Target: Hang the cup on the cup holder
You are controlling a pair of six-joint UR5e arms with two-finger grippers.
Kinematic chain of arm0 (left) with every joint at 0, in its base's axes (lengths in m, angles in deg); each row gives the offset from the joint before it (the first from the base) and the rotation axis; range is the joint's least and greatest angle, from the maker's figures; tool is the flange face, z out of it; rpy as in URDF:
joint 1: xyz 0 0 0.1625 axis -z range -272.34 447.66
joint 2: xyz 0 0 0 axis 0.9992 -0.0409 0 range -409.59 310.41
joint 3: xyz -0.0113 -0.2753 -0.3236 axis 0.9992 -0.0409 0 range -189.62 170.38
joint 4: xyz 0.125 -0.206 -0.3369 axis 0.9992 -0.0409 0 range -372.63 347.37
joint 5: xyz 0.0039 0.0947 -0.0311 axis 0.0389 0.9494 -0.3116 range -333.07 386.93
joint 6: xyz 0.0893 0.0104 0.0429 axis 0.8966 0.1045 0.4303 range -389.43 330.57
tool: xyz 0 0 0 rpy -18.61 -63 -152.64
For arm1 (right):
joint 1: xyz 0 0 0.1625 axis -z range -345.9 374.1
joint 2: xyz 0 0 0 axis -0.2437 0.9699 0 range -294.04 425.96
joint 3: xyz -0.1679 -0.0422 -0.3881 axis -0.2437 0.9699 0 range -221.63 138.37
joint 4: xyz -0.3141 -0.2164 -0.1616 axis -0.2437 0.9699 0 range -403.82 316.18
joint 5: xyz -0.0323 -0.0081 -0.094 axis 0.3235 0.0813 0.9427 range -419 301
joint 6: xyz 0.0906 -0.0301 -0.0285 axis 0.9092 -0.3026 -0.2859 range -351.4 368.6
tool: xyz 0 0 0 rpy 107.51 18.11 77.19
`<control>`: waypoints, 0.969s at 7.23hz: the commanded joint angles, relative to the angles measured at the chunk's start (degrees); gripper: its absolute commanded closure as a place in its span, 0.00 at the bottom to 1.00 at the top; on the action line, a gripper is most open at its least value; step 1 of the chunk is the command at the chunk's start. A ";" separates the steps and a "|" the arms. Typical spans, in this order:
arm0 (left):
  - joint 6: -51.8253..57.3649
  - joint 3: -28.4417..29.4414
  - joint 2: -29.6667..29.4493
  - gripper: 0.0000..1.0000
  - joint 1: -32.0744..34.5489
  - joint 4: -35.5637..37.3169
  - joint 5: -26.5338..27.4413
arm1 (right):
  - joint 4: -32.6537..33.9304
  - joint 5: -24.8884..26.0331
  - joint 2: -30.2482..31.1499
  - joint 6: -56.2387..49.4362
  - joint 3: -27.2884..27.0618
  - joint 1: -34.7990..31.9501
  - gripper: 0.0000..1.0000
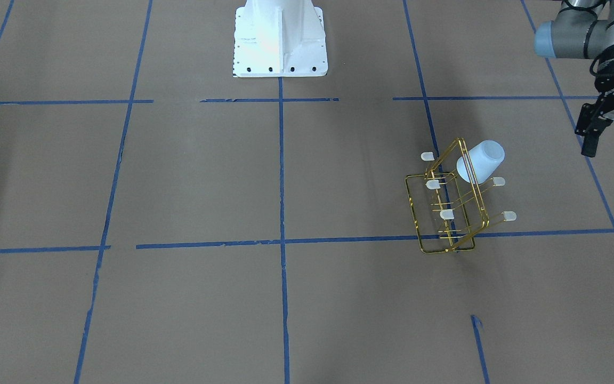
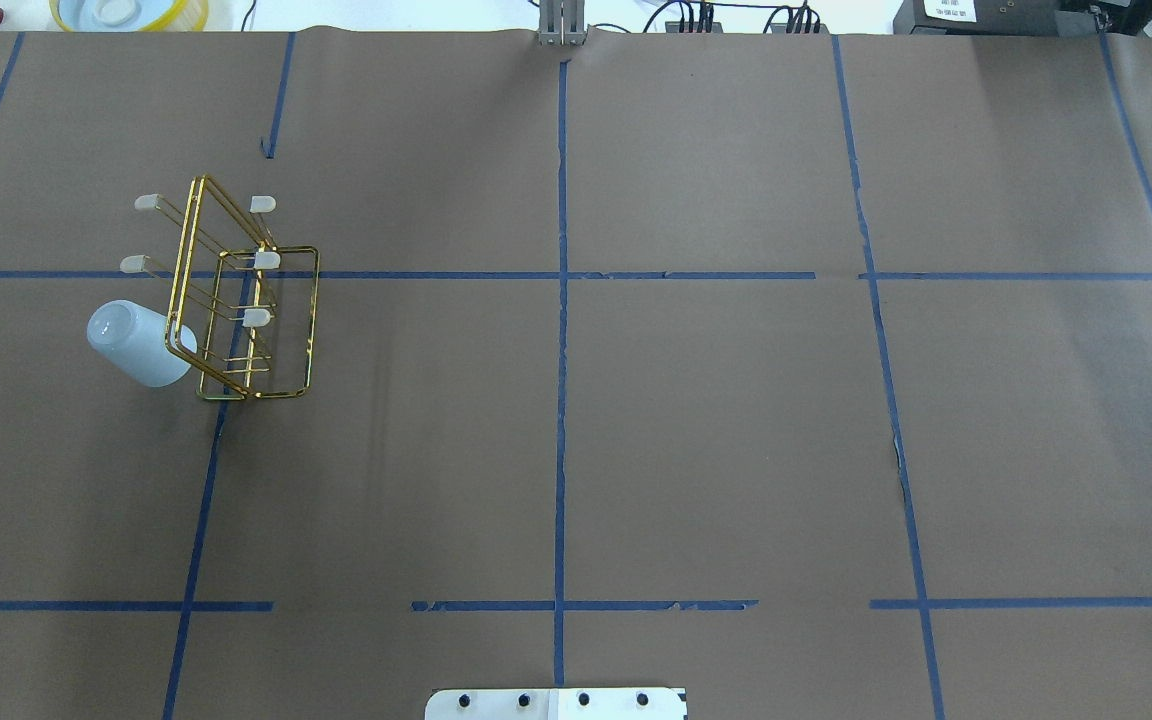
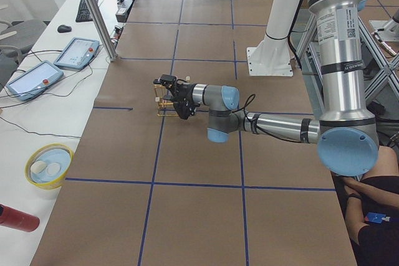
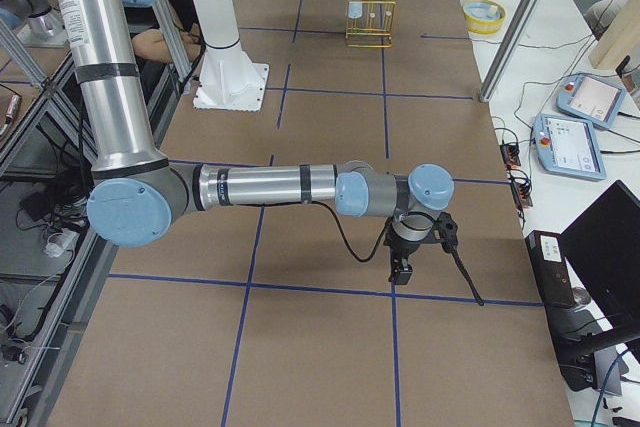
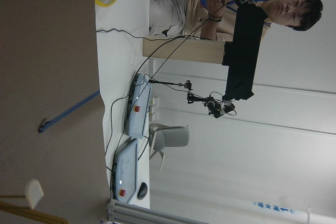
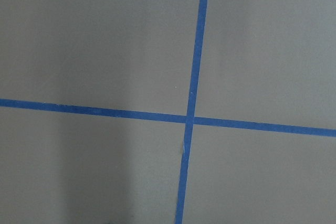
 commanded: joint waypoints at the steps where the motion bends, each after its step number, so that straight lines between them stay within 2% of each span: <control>1: 16.06 0.52 -0.19 0.00 10.85 10.25 -15.98 | -0.02 0.00 0.00 0.00 0.00 0.09 0.00; 2: 21.53 0.61 0.25 0.00 13.85 14.04 -22.92 | -0.02 0.00 0.00 0.00 0.00 0.00 0.00; 3: 30.28 0.87 0.08 0.00 18.41 20.25 -32.39 | -0.02 0.00 0.00 0.00 0.00 0.00 0.00; 4: 38.90 0.79 -0.27 0.00 22.45 27.10 -37.96 | -0.02 0.00 0.00 0.00 0.00 0.00 0.00; 7: 62.20 0.79 -0.10 0.00 24.60 41.46 -39.42 | -0.02 0.00 0.00 0.00 0.00 0.00 0.00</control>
